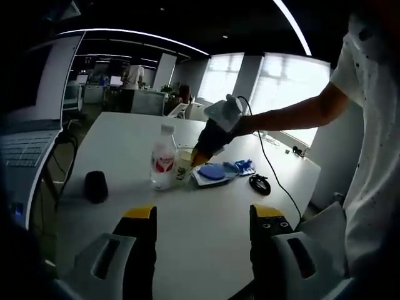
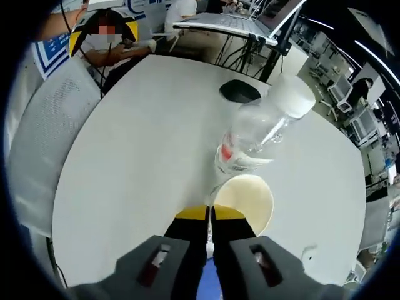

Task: Arrange the tabletop items into an orderly group along one side of the table until the central work area is clear of visible clutter.

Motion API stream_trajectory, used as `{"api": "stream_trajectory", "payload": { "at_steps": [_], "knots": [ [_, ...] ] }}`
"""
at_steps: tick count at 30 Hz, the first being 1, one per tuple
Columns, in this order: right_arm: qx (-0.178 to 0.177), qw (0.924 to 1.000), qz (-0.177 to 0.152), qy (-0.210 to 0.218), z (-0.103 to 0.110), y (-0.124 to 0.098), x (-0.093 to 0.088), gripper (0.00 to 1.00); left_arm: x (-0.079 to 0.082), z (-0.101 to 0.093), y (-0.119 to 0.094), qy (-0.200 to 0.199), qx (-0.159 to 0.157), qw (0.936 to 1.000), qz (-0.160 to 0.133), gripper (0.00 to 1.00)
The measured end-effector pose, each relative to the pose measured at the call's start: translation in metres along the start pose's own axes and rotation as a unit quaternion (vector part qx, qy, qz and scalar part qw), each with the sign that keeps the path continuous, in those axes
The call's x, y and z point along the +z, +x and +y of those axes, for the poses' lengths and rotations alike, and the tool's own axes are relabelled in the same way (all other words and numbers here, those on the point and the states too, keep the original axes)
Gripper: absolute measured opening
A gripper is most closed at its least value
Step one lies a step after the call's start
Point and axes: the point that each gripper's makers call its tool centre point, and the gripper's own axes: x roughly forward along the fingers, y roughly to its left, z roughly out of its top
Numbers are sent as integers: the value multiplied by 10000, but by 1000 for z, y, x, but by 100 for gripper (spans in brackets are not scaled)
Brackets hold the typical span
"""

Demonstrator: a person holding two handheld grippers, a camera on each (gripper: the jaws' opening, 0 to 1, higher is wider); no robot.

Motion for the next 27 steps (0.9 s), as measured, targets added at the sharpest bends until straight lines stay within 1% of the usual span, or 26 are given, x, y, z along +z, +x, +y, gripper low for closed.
{"api": "stream_trajectory", "payload": {
  "at_steps": [3, 7, 9, 11, 12, 14, 17, 19, 21, 25, 27],
  "knots": [
    [56, 10000, 13, 13, 2, 2, 0, 0, 1, 0, 1, -9, 1, 10000, -18, 60],
    [17, 9998, 123, -127, 2, 4, -4, 0, 0, 1, 2, -19, -4, 10000, -21, 60],
    [33, 9998, 139, -124, 2, 4, -4, 0, 1, 1, 2, -28, -8, 10000, -27, 60],
    [35, 9999, 67, -79, 3, 4, -3, 3, 1, 0, 3, -27, -11, 10000, -29, 60],
    [43, 9999, 83, -73, 4, 4, -3, 2, 0, 0, 3, -23, -10, 10000, -22, 60],
    [6, 9999, 33, -114, 3, 4, -2, 6, 0, 0, 3, -29, -2, 10000, -32, 60],
    [-49, 9998, 21, -173, 3, 2, -2, 9, 0, 0, 3, -24, 1, 10000, -27, 60],
    [-57, 9999, 26, -140, 2, 2, -2, 10, 0, 1, 3, -27, -2, 10000, -27, 60],
    [-75, 9999, -8, -125, 1, 1, -2, 11, 0, 1, 3, -17, -3, 10000, -16, 60],
    [-94, 9997, -137, -157, 3, -2, 2, 17, 1, 0, 4, -7, -11, 10000, -18, 60],
    [-111, 9997, -136, -155, 4, -3, 2, 17, 2, 0, 5, 12, -24, 10000, -15, 61]
  ]
}}
